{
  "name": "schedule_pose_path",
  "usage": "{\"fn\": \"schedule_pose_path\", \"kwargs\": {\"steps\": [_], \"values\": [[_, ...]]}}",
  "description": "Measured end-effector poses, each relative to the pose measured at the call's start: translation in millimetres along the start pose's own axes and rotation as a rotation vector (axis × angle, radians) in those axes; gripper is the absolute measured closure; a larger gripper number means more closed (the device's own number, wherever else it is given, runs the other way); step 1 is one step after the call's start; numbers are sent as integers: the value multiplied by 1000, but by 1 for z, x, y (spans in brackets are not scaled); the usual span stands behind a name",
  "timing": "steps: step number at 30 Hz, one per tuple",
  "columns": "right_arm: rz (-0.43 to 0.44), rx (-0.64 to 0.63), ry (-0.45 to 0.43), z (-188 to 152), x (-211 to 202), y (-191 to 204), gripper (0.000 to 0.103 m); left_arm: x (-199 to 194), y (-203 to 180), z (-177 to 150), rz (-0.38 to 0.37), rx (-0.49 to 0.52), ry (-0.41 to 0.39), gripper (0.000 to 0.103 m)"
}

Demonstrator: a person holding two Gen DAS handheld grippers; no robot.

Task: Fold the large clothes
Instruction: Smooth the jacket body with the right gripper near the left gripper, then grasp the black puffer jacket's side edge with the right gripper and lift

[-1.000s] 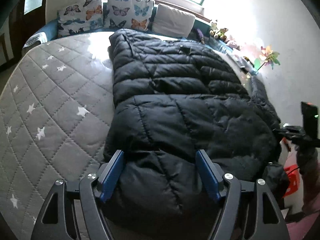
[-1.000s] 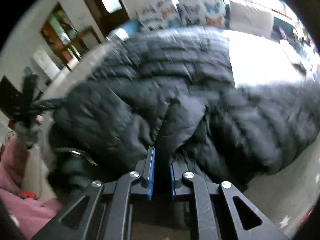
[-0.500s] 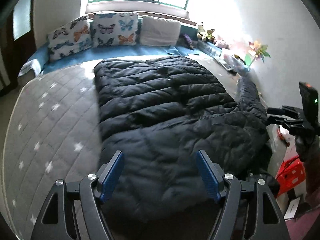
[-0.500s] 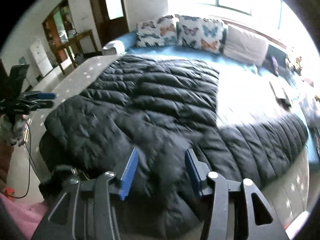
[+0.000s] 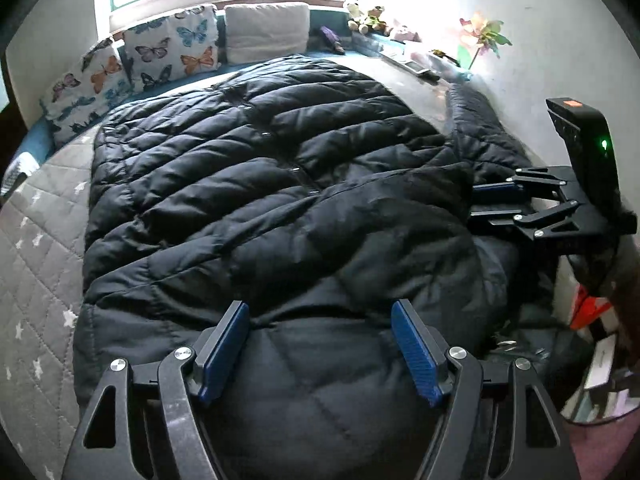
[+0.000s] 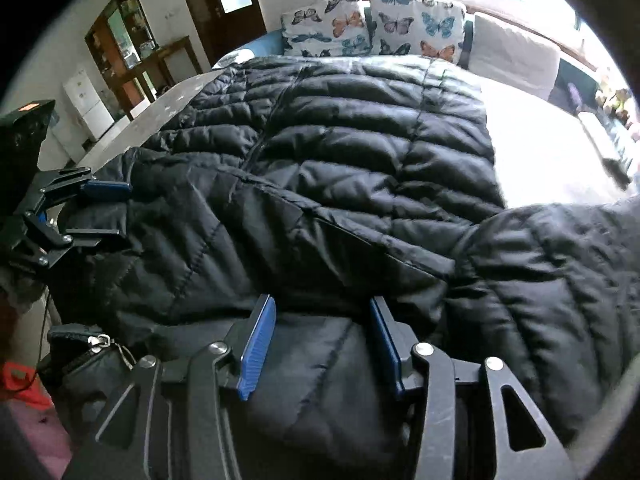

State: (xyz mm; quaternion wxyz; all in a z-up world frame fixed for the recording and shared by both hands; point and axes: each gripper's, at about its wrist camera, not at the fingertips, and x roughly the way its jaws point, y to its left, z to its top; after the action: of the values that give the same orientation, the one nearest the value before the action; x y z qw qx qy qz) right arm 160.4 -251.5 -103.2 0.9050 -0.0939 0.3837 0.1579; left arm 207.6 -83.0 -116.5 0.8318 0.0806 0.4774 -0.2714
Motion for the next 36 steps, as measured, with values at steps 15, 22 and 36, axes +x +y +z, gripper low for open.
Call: {"fn": "schedule_pose_path", "kwargs": {"steps": [15, 22, 36], "values": [[-57, 317, -214, -12, -98, -138, 49, 21, -42, 44, -103, -8, 54, 26], [-112, 645, -122, -42, -84, -263, 49, 45, -78, 63, -130, 50, 89, 26], [210, 879, -178, -60, -41, -301, 44, 81, -113, 89, -182, 120, 128, 26]]}}
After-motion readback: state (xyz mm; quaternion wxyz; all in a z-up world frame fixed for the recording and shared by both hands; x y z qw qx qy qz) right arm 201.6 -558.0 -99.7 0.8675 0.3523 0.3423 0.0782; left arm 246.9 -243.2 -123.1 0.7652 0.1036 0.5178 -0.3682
